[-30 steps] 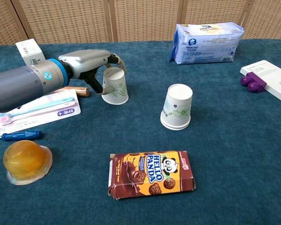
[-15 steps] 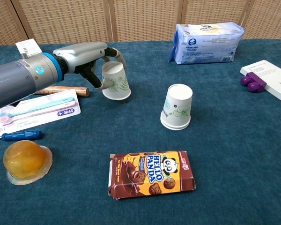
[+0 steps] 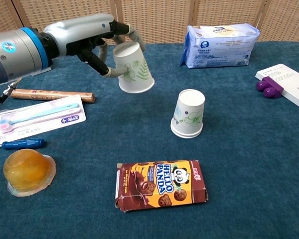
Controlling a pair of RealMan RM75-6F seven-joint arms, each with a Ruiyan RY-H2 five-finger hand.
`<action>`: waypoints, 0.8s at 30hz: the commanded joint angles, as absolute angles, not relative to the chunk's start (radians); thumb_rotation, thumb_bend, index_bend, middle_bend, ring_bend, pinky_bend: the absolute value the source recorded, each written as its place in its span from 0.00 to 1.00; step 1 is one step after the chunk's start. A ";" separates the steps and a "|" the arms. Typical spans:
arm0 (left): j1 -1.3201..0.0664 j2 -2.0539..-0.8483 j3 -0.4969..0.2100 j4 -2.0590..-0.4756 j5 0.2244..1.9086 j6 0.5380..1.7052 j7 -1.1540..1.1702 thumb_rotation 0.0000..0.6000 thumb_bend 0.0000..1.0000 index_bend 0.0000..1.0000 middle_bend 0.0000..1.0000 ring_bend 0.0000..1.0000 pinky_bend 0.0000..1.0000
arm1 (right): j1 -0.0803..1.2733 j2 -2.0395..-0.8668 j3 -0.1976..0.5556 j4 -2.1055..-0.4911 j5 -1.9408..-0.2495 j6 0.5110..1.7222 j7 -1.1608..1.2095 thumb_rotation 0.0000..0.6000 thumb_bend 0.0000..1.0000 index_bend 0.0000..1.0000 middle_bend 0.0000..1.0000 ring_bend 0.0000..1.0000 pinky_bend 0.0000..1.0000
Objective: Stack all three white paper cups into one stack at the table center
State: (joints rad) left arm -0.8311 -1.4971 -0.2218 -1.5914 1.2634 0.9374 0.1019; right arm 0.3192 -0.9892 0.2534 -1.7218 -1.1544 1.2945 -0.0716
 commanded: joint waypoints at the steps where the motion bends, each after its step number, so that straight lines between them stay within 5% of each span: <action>1: -0.838 -1.474 -0.225 -1.636 1.281 0.934 0.097 1.00 0.47 0.31 0.20 0.29 0.62 | 0.318 -0.988 0.253 -1.727 -1.159 1.298 -0.074 1.00 0.39 0.00 0.11 0.00 0.51; 24: -0.962 -1.588 -0.264 -1.577 1.205 0.846 0.129 1.00 0.47 0.31 0.20 0.29 0.61 | 0.280 -0.955 0.254 -1.731 -1.168 1.322 -0.031 1.00 0.39 0.00 0.11 0.00 0.51</action>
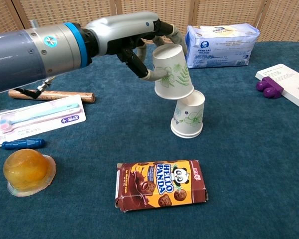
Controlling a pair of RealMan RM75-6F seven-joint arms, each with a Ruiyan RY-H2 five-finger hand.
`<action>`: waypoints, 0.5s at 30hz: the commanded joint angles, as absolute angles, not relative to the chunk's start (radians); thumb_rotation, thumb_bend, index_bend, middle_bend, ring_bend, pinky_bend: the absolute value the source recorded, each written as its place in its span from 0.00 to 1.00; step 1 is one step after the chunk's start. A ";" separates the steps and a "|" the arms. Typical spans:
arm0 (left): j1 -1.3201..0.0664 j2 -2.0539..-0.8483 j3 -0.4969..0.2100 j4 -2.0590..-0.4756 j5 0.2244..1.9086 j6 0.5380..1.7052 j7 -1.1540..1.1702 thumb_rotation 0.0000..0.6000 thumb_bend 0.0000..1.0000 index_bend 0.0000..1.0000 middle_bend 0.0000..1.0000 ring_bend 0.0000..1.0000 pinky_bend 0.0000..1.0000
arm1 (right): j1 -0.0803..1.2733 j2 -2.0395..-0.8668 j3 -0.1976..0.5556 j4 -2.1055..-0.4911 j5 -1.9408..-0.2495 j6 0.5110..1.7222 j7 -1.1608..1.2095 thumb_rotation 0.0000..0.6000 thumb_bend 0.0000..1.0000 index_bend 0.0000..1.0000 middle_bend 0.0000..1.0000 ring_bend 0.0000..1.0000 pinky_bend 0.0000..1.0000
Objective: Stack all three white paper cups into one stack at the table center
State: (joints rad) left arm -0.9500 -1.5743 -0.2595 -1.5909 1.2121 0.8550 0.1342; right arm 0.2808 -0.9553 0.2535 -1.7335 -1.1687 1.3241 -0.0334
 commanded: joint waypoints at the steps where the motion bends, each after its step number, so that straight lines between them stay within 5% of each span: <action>1: -0.966 -1.594 -0.266 -1.572 1.205 0.845 0.126 1.00 0.47 0.31 0.20 0.29 0.61 | 0.279 -0.954 0.254 -1.729 -1.167 1.321 -0.029 1.00 0.39 0.00 0.11 0.00 0.51; 15: -1.021 -1.659 -0.277 -1.509 1.179 0.820 0.129 1.00 0.47 0.31 0.20 0.29 0.60 | 0.271 -0.944 0.258 -1.711 -1.162 1.313 -0.001 1.00 0.39 0.00 0.11 0.00 0.51</action>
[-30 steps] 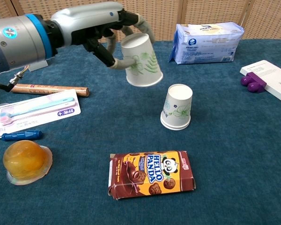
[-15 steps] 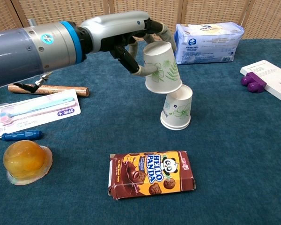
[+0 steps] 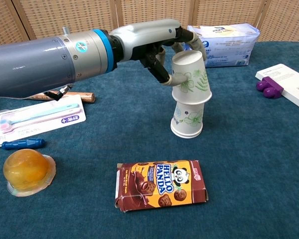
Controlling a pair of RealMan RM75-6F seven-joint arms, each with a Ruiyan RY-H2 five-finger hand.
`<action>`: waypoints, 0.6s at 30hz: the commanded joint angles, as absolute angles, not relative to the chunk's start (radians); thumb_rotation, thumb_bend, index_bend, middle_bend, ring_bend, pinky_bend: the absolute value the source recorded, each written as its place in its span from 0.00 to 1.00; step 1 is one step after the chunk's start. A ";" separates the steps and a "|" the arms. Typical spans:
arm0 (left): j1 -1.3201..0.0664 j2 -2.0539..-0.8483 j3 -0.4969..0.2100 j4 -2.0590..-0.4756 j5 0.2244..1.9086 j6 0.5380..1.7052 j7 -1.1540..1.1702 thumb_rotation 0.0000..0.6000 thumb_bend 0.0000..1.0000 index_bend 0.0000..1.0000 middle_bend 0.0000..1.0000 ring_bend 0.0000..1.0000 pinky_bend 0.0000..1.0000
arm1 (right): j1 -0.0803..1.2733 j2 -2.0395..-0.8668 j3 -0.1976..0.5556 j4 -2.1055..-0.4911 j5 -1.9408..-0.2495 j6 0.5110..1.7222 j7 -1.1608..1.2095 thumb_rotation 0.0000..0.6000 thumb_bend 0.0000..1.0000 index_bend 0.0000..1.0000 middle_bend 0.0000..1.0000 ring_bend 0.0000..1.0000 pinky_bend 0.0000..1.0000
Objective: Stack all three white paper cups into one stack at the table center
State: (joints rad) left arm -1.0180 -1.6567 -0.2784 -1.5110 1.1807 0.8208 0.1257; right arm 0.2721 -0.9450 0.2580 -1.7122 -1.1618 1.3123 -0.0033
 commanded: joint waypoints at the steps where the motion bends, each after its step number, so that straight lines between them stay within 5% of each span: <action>1: -1.022 -1.660 -0.276 -1.509 1.177 0.820 0.130 1.00 0.47 0.31 0.20 0.29 0.60 | 0.270 -0.944 0.259 -1.710 -1.162 1.313 0.000 1.00 0.39 0.00 0.11 0.00 0.51; 11: -1.033 -1.649 -0.263 -1.510 1.139 0.799 0.157 1.00 0.46 0.23 0.14 0.21 0.54 | 0.267 -0.947 0.257 -1.705 -1.167 1.310 0.010 1.00 0.39 0.00 0.11 0.00 0.51; 15: -1.045 -1.640 -0.255 -1.515 1.112 0.771 0.173 1.00 0.46 0.11 0.03 0.04 0.37 | 0.265 -0.948 0.257 -1.702 -1.167 1.311 0.009 1.00 0.39 0.00 0.11 0.00 0.51; 18: -1.048 -1.635 -0.252 -1.515 1.099 0.770 0.184 1.00 0.46 0.04 0.00 0.00 0.26 | 0.264 -0.947 0.258 -1.703 -1.167 1.313 0.009 1.00 0.39 0.00 0.11 0.00 0.51</action>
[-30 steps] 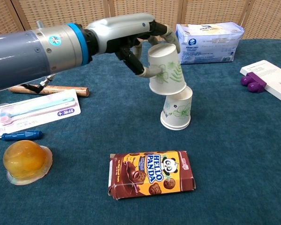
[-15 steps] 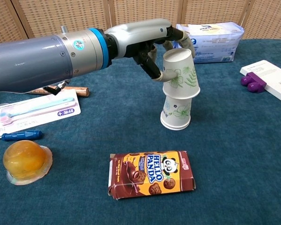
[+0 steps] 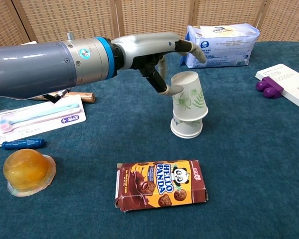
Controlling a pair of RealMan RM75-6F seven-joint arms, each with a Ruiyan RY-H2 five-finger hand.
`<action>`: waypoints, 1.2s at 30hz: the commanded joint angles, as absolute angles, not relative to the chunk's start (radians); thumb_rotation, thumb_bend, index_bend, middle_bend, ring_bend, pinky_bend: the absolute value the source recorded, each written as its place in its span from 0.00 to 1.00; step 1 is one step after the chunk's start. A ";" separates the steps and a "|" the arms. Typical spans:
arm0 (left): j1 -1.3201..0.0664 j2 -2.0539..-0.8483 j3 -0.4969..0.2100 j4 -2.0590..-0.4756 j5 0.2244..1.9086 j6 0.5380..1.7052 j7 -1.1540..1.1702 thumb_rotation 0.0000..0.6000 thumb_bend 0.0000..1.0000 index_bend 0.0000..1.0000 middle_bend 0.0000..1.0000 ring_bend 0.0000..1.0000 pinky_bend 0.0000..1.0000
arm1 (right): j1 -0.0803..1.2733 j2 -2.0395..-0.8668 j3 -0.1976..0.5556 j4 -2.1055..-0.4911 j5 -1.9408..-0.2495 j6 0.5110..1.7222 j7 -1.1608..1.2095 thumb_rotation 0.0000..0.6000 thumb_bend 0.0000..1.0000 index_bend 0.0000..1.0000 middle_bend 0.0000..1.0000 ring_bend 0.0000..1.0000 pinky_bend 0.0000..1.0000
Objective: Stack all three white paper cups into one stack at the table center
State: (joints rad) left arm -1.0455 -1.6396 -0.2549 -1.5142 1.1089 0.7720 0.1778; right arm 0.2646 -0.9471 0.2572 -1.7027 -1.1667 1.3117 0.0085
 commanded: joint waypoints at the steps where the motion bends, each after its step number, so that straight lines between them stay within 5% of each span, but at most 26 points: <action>1: -1.049 -1.633 -0.251 -1.516 1.094 0.769 0.188 1.00 0.46 0.02 0.00 0.00 0.23 | 0.267 -0.943 0.262 -1.704 -1.164 1.311 0.009 1.00 0.39 0.00 0.11 0.00 0.51; 24: -0.814 -1.355 -0.108 -1.711 1.217 1.027 0.219 1.00 0.46 0.04 0.00 0.00 0.14 | 0.287 -0.994 0.248 -1.643 -1.208 1.296 0.005 1.00 0.39 0.00 0.11 0.00 0.50; 36: -0.904 -1.488 -0.199 -1.624 1.178 0.933 0.203 1.00 0.46 0.02 0.00 0.00 0.14 | 0.283 -0.985 0.249 -1.653 -1.198 1.295 -0.003 1.00 0.39 0.00 0.11 0.00 0.50</action>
